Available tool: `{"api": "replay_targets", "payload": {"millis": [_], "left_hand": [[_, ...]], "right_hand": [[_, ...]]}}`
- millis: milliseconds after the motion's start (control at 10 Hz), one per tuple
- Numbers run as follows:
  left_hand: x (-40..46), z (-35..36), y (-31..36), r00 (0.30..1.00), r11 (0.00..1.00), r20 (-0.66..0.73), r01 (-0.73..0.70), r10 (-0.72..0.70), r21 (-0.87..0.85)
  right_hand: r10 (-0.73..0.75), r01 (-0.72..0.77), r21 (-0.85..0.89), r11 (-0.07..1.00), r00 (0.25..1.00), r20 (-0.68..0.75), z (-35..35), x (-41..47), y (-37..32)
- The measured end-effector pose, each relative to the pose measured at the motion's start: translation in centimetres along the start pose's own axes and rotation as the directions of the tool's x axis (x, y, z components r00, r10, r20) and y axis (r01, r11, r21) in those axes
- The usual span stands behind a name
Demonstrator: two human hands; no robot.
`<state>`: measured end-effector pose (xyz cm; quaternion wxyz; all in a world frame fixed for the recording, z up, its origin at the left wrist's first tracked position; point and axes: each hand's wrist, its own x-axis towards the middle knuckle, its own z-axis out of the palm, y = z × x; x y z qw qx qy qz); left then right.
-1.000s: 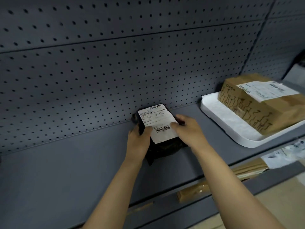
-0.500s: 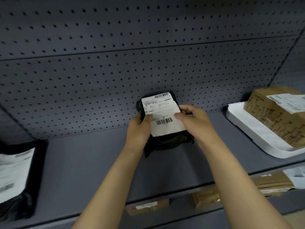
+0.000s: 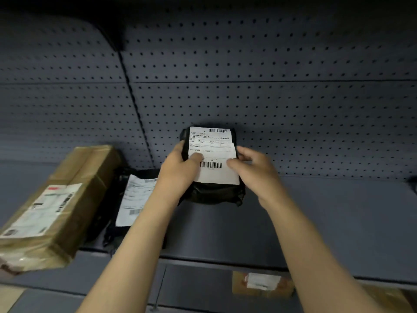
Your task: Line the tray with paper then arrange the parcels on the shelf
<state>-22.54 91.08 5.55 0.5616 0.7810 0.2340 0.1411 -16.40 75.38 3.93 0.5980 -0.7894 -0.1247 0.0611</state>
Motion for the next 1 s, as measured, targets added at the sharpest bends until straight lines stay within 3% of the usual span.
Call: {"api": "replay_targets", "payload": {"millis": [200,500,700,800,900,1000], "left_hand": [[0.9,-7.3,-3.0,0.995,0.999,-0.079,0.054,-0.053,0.007],[1.7,-12.6,-8.2,0.986,0.965,-0.154,0.097,-0.060,0.244],[2.3,-12.6,-11.5,0.982,0.932,-0.177,0.118,-0.059,0.344],[1.7,-12.1,-11.0,0.972,0.836,-0.217,0.044,0.090,0.547],[1.6,-11.9,-10.6,0.911,0.679,-0.199,-0.112,0.362,0.725],[1.7,-11.4,-9.9,0.860,0.742,-0.178,-0.288,0.478,0.606]], "right_hand": [[-0.033,0.036,-0.025,0.999,0.993,0.112,7.7,-0.3,-1.9],[0.025,-0.008,-0.072,0.997,0.970,0.242,16.3,-0.6,-1.5],[0.077,-0.055,-0.107,0.993,0.975,0.210,18.5,-0.7,0.4],[0.080,-0.059,-0.114,0.992,0.979,0.187,18.6,-0.4,0.3],[0.058,-0.033,-0.171,0.985,0.988,0.140,18.4,-0.4,0.3],[-0.072,0.078,-0.198,0.977,0.997,0.039,17.2,-1.1,-1.0]]}}
